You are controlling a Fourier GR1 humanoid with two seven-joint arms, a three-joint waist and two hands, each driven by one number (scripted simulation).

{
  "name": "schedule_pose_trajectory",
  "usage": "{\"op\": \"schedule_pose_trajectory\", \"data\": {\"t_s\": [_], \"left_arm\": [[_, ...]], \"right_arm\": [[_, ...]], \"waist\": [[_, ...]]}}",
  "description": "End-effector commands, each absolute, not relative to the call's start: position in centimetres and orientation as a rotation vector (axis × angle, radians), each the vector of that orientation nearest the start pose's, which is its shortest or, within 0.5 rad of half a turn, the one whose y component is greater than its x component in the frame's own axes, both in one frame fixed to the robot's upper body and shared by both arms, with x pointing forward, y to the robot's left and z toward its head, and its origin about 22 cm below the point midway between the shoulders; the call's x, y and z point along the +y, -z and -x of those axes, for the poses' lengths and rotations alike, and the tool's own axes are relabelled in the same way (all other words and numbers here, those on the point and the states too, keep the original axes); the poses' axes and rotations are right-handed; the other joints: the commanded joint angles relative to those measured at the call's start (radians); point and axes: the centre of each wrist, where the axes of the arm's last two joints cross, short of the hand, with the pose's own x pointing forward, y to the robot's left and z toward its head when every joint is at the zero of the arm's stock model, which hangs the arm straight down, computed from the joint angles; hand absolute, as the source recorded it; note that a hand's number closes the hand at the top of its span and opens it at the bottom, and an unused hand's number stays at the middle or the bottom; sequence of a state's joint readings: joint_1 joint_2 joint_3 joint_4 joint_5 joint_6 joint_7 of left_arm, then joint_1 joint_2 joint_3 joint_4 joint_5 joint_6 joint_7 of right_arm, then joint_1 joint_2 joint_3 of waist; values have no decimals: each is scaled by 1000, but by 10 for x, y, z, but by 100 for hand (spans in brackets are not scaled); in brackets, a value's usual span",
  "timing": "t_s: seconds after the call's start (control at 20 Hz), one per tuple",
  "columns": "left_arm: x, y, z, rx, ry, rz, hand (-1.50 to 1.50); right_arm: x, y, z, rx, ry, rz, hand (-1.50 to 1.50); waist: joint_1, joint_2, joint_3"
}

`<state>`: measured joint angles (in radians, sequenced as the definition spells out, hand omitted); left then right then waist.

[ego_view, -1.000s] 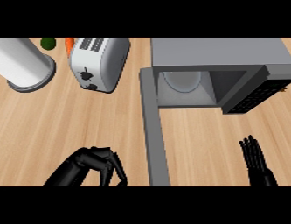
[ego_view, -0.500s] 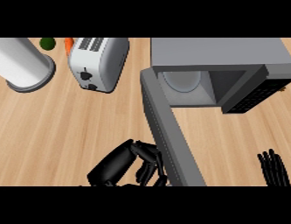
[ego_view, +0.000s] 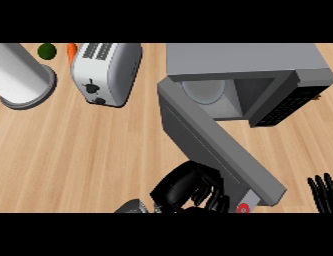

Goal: Pick up the milk, place it into the microwave and close the microwave

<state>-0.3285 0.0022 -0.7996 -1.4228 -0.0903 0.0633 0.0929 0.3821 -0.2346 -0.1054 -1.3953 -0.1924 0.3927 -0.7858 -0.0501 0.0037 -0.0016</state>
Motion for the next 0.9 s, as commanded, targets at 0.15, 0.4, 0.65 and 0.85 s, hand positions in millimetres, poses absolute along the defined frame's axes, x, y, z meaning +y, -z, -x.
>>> {"op": "schedule_pose_trajectory", "data": {"t_s": [0.15, 0.4, 0.65, 0.85], "left_arm": [[-3, -3, -217, -1463, 916, 360, 150], [-4, -14, -246, -1535, 771, 337, 150], [-4, -27, -262, -1629, 600, 359, -150], [0, -35, -290, -1687, 476, 243, -150]], "right_arm": [[-341, 48, -125, -1991, -28, -304, -150], [-328, 22, -138, -2019, -62, -384, -150], [-324, 11, -138, -2020, -87, -420, -150], [-321, 4, -132, -1993, -103, -463, -150]], "waist": [[-58, 6, 0], [-104, 17, -3], [-144, 28, -4], [-172, 33, -4]]}}
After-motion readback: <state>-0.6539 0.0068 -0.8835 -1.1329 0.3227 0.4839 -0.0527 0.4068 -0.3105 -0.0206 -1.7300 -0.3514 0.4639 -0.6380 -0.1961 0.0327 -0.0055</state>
